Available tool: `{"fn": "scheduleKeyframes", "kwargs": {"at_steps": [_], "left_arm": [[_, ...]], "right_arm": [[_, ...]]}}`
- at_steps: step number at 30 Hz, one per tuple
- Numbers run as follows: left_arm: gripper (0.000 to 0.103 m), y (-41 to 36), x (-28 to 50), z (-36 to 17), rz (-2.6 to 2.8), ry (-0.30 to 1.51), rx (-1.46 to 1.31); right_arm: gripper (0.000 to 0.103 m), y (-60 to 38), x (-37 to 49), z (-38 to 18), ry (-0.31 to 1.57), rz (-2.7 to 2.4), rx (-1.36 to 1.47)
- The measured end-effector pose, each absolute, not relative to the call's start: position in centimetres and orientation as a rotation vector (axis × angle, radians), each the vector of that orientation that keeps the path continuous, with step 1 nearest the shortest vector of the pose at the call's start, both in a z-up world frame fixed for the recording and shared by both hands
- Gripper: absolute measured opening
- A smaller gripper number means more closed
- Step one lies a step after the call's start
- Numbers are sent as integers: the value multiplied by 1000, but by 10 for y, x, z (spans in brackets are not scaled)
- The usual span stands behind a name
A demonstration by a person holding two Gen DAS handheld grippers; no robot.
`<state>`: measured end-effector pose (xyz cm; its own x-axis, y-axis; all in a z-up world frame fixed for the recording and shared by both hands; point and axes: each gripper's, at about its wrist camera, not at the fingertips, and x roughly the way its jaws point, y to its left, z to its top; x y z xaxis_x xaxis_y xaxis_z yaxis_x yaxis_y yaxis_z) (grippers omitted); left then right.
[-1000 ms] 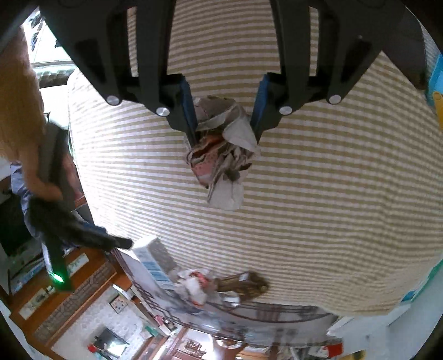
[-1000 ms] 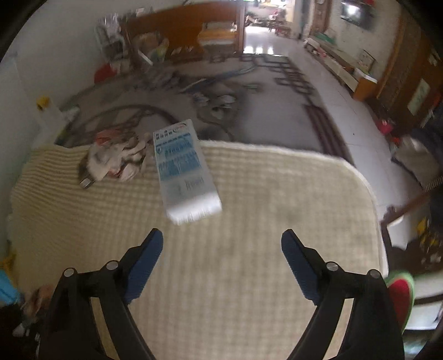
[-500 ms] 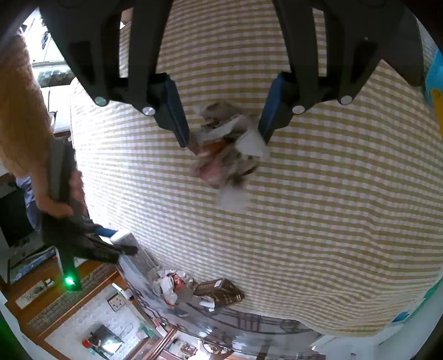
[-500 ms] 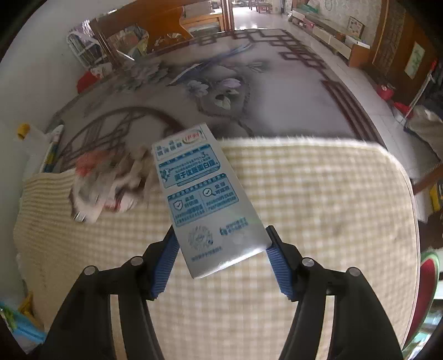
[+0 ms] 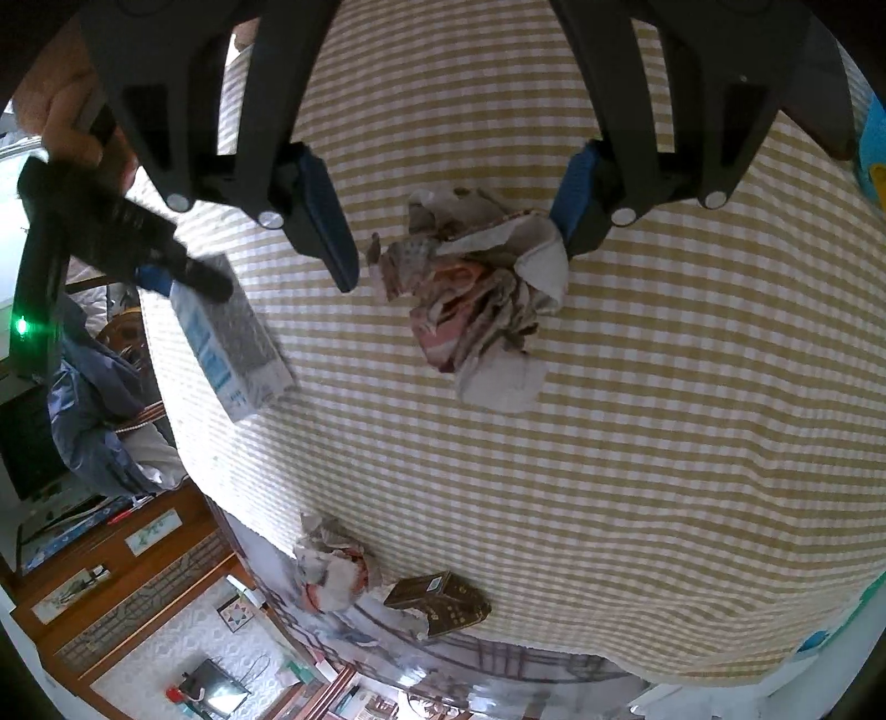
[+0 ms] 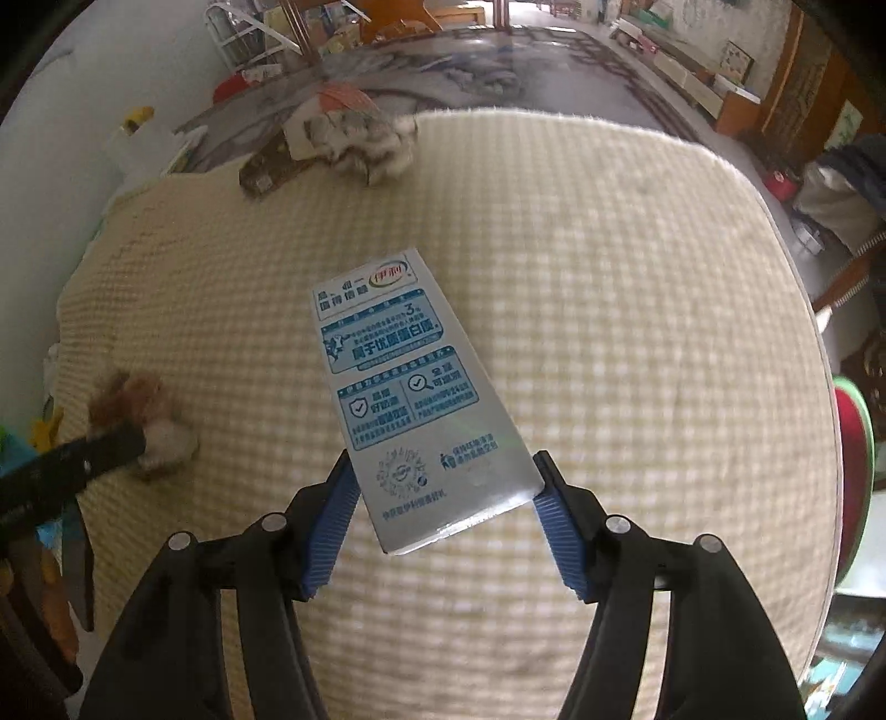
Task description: Collect trash
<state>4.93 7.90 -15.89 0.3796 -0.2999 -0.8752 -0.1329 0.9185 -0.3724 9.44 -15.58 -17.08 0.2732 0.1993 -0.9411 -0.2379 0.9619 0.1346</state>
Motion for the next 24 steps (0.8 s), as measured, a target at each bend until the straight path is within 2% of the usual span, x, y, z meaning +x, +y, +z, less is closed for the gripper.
{"fn": "scheduleKeyframes", "kwargs": {"at_steps": [5,7,9,10,11,14,24], "left_arm": [[63,79,48,-160,-106,1185,-405],[63,77,49,-161,-103,1186,-393],[63,75,50,-163,-105,1191,-385],[58,74,50,-165,-104,1196,-383],[48,75,51,-166,-102,1198,-384],[38,77,49,-164,-88,1190,-393],[36,74,42,-136,-105,1118,-405]], "right_arm": [[73,-146,93,-166,1231,293,-68],[81,-143,97,-162,1204,286,-86],[81,-139,101,-159,1191,287,-84],[81,-138,104,-160,1191,288,-83],[81,-135,105,-160,1190,289,-86],[81,-130,106,-163,1193,293,-98],[81,-131,107,-171,1202,275,-122]]}}
